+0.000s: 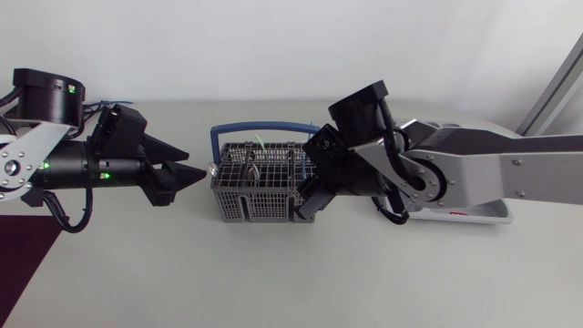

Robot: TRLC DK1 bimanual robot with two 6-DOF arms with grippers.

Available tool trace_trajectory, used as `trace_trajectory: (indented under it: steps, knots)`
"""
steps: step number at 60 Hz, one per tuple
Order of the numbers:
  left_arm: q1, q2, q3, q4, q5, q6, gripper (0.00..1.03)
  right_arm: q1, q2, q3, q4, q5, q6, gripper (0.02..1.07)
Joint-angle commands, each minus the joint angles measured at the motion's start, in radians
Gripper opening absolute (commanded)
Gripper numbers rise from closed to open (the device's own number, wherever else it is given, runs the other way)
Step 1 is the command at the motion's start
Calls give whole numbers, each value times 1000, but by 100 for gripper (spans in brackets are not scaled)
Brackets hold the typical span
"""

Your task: Unload the cutlery basket into the drawer organizer.

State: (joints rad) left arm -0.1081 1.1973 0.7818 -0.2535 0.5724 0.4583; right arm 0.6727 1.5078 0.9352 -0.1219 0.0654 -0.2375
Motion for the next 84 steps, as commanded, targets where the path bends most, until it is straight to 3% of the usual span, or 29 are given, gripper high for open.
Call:
trace_trajectory:
  steps: [1,44,84]
  knots:
    - [-7,-18,-32,-7,17,20,97,4,34,34,21,13,-17,49]
    - [-22,1,-44,17,17,26,97,-13,126,86,51,11,-51,14]
    - [-24,22,-69,48,17,36,97,4,28,85,65,13,-54,12]
